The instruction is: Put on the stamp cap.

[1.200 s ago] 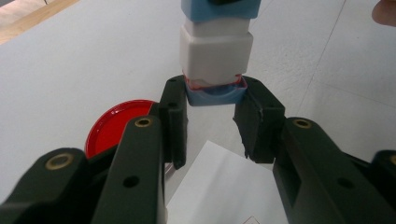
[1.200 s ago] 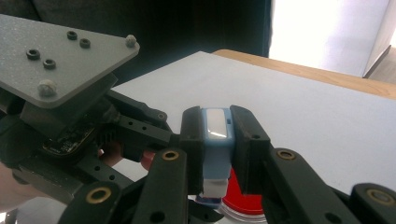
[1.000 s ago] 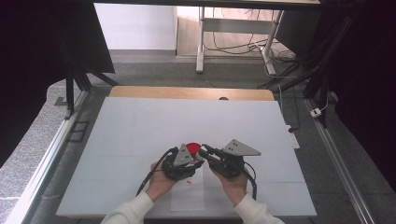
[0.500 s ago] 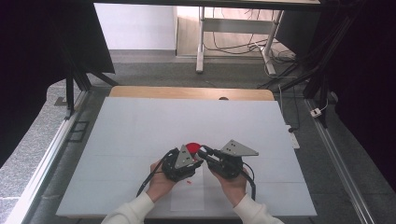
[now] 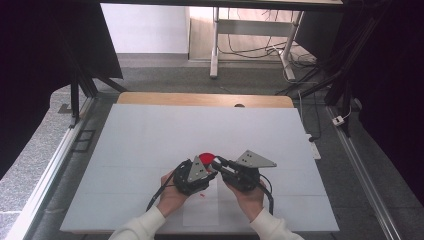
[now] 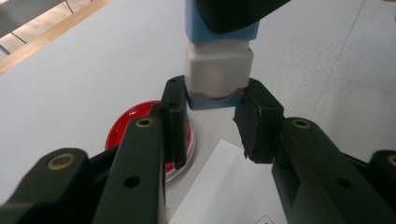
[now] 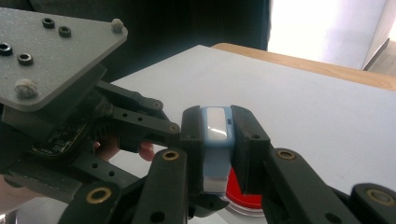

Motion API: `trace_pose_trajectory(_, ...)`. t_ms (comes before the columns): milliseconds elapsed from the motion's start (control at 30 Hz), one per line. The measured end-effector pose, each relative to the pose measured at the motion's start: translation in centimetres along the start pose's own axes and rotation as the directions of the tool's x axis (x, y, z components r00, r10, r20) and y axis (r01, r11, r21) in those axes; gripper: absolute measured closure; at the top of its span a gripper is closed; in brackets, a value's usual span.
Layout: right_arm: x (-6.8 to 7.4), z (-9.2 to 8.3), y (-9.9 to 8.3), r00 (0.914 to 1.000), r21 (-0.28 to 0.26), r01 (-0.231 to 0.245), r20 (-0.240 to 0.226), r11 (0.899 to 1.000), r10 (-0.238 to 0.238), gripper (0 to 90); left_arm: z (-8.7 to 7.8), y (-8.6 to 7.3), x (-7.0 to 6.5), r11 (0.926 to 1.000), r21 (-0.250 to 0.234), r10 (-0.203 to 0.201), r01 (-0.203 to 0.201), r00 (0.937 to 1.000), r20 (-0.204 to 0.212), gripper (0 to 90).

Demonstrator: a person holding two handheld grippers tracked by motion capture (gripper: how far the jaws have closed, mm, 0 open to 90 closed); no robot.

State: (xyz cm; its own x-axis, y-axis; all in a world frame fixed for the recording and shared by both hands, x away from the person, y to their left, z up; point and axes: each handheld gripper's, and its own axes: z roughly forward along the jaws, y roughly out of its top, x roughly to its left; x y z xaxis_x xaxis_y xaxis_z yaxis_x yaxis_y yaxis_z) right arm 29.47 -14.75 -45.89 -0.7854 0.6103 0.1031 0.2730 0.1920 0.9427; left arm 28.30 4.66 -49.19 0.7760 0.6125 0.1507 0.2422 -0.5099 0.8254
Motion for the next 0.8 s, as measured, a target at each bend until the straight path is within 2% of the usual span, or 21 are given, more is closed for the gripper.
trace_pose_trajectory(467, -0.10, 0.00, -0.10, 0.9999, -0.008, -0.010, -0.004, 1.000, 0.010, 75.3, -0.12, -0.02, 0.11, 1.0000, -0.006, 0.001, -0.001, 1.0000, -0.005, 65.3)
trace_pose_trajectory(800, -0.45, 0.06, -0.43, 0.9986, -0.007, -0.049, -0.019, 0.999, 0.049, 75.3, -0.16, -0.04, 0.08, 1.0000, -0.005, 0.003, -0.003, 0.9998, -0.018, 65.3)
